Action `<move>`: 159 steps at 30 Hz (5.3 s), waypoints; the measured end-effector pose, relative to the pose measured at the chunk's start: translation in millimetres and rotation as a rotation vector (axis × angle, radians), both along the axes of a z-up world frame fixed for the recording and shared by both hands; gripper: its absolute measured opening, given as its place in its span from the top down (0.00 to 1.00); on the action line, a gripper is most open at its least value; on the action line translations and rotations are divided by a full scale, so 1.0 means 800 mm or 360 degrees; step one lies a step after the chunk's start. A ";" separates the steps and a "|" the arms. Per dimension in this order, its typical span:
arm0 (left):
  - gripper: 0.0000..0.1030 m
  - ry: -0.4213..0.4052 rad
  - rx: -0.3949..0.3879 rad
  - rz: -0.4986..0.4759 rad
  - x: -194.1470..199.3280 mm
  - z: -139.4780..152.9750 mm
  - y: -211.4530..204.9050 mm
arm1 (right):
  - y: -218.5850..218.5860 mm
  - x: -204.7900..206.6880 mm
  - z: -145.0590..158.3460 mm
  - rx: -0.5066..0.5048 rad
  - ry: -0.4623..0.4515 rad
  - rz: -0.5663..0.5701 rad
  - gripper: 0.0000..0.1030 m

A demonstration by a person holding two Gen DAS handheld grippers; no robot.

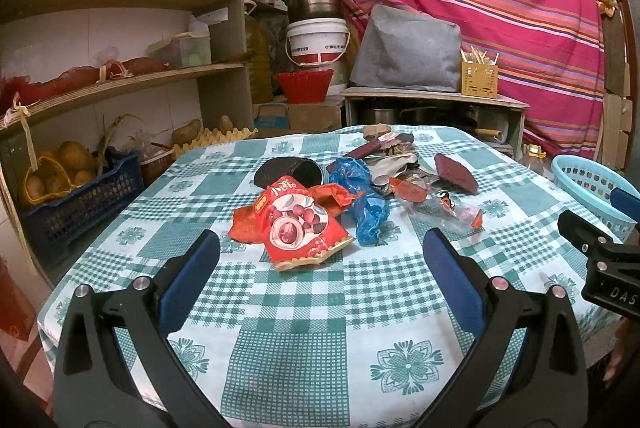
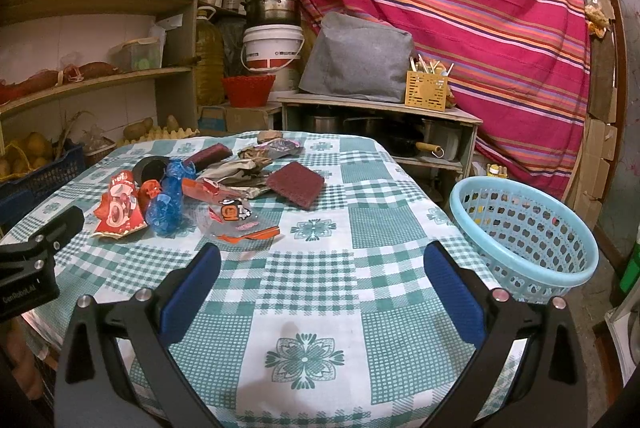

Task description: Collect trash

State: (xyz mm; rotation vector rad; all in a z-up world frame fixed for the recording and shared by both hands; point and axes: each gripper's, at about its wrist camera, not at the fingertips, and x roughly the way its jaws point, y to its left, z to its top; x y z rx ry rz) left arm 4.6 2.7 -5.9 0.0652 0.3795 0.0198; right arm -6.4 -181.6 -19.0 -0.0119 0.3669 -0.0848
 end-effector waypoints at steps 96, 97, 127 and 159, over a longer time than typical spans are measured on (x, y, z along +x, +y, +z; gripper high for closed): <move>0.05 0.0335 0.0041 0.0036 0.150 -0.003 0.070 | 0.084 0.183 -0.021 -0.0311 0.0532 0.0374 0.39; 0.05 0.0352 0.0022 0.0029 0.153 -0.004 0.069 | 0.082 0.186 -0.021 -0.0303 0.0534 0.0383 0.51; 0.78 0.0684 0.0009 0.0020 0.200 -0.033 0.055 | -0.005 0.156 0.026 -0.0087 0.0309 0.0418 0.83; 0.89 0.0278 0.0054 -0.0212 0.167 0.076 -0.047 | -0.079 0.159 0.015 0.0006 0.0428 0.0377 0.68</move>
